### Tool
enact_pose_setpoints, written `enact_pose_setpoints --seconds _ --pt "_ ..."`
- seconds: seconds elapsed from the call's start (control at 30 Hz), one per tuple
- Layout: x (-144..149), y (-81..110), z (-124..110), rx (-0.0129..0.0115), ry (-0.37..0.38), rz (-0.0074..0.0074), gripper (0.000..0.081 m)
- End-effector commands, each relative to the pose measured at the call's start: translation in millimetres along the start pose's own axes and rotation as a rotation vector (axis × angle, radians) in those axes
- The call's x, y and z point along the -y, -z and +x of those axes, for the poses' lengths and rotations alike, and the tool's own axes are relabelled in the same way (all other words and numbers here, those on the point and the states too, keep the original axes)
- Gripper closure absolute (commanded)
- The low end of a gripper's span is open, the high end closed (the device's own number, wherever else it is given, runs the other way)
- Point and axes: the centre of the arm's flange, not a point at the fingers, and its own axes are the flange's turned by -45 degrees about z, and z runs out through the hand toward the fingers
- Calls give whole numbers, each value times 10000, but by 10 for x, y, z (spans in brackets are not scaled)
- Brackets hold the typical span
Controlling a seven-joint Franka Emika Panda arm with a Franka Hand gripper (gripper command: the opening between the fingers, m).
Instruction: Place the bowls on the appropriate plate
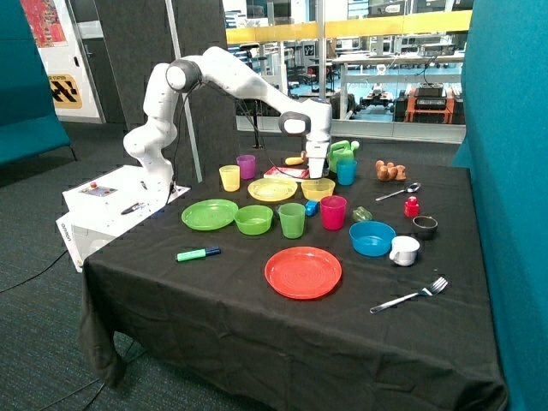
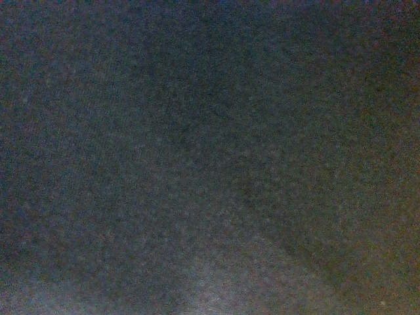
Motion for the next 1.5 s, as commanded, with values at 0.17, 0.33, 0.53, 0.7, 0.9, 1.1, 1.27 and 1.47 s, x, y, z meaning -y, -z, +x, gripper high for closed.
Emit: enact_pose_setpoints --seconds 0.17,0.33,0.53,0.7,0.9,1.1,1.27,1.47 --pt "-30 23 2 -18 -73 23 808" --pt "-34 10 -8 -18 -51 23 808" --pt "-37 -12 -17 -18 -24 23 808" --pt "-27 -30 -30 -18 10 23 808" --pt "-14 -5 -62 -18 81 23 808" --pt "-18 173 -72 -18 148 23 808" --pt "-15 325 -60 -18 269 23 808" --pt "-17 420 -55 -18 329 23 808"
